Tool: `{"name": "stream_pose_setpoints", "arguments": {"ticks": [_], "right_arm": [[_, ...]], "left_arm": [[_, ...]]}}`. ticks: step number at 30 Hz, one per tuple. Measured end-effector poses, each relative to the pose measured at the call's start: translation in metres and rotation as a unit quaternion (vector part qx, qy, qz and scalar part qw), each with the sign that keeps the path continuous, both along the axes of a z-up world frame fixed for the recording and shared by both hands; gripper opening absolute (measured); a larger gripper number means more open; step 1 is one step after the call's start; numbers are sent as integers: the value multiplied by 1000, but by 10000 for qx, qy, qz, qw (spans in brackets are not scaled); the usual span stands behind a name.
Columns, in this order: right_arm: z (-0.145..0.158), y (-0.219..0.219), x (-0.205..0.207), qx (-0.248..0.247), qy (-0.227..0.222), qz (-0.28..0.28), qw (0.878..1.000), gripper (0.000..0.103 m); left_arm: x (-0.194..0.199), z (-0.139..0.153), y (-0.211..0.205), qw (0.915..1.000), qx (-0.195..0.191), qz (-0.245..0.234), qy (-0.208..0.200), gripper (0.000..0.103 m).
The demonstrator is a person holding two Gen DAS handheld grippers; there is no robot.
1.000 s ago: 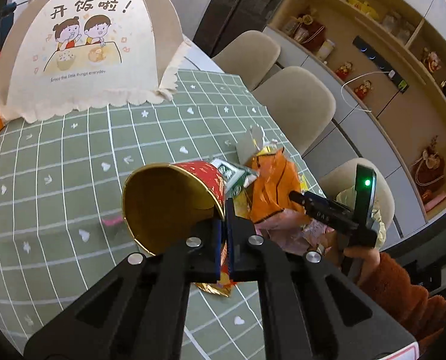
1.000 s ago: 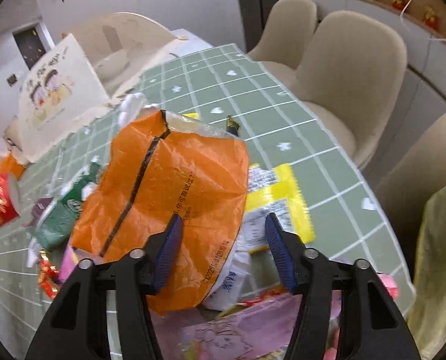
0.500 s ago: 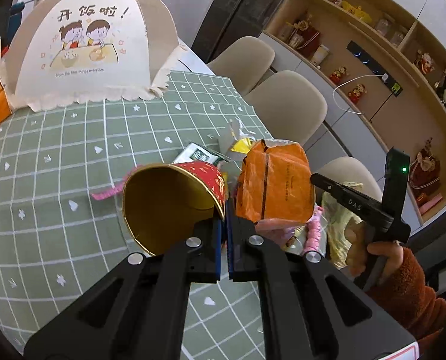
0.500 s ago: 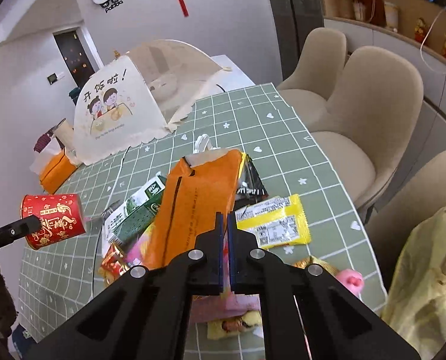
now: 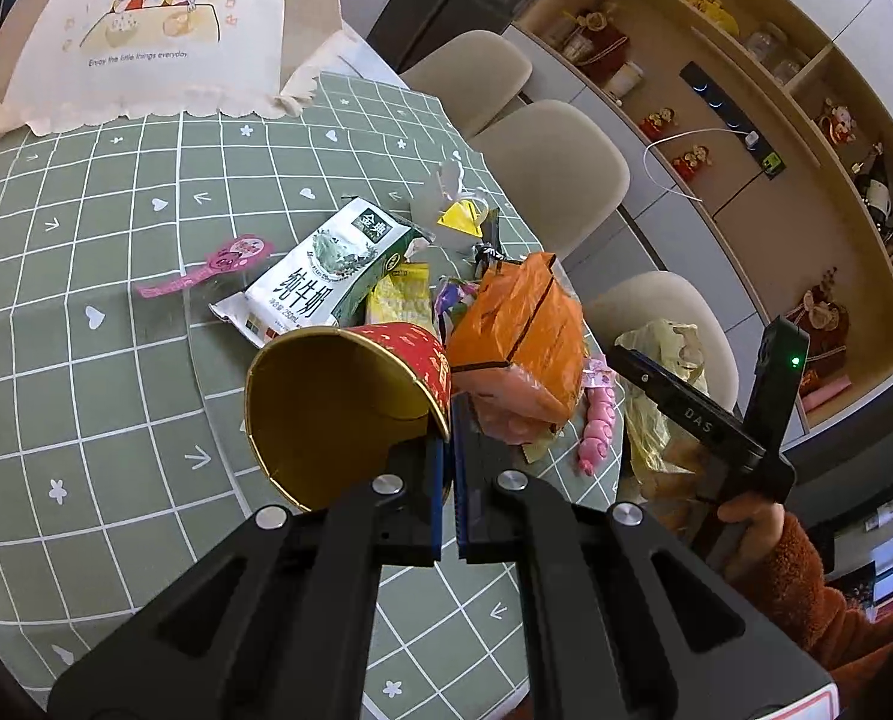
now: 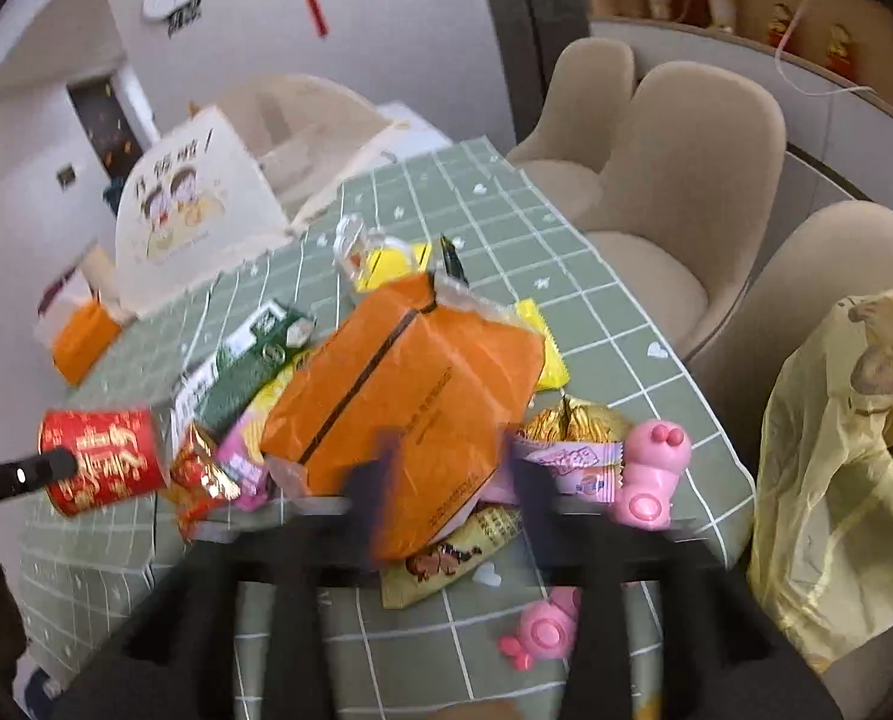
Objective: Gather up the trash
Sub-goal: 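Lift the red can with the left tool while the right tool lifts the orange bag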
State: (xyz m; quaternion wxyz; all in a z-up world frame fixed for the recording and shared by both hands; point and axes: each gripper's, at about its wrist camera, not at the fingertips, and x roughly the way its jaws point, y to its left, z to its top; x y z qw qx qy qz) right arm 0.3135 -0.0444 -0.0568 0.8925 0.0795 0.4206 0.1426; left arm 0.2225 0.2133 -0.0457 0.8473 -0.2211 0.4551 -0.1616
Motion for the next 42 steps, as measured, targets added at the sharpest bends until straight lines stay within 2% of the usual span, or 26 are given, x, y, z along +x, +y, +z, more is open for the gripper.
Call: {"name": "stream_pose_setpoints", "arguments": {"ticks": [3, 8, 13, 14, 15, 16, 19, 23, 28, 30, 33, 38, 42], "right_arm": [[-11, 3, 8, 10, 266, -10, 9996, 60], [-24, 14, 33, -384, 304, -263, 9985, 60], [-45, 18, 63, -102, 600, -291, 9977, 57], [-47, 19, 64, 25, 620, -256, 9977, 50], [-46, 22, 64, 159, 624, -200, 9977, 32], [-44, 25, 62, 298, 660, -77, 9973, 20], [-22, 31, 50, 463, 444, 157, 9978, 4], [20, 31, 31, 618, 47, 377, 9974, 4], [68, 20, 13, 354, -446, 411, 9975, 4], [84, 15, 5, 20, -631, 370, 9973, 4], [94, 5, -6, -231, -742, 334, 9964, 4], [105, -29, -20, -243, -812, 8, 9964, 4], [120, -58, -27, -321, -1010, -245, 9941, 4]], "left_arm": [[-1, 0, 4, 10000, 19, -33, -14, 3], [0, 1, 11, 9999, 52, -92, 8, 3], [3, -2, 19, 9997, 170, -161, 50, 3], [5, -2, 21, 9996, 196, -168, 68, 3], [6, -3, 22, 9996, 214, -174, 86, 3], [7, -3, 23, 9995, 226, -180, 95, 3], [10, 0, 23, 9994, 265, -217, 58, 3], [15, 8, 19, 9994, 214, -250, -71, 3], [21, 20, 5, 9988, 135, -380, -260, 3], [21, 23, -4, 9984, 86, -457, -323, 3], [21, 24, -15, 9977, 27, -569, -356, 3], [29, 27, -37, 9959, -50, -802, -422, 3], [44, 42, -70, 9926, -48, -1021, -650, 3]]}}
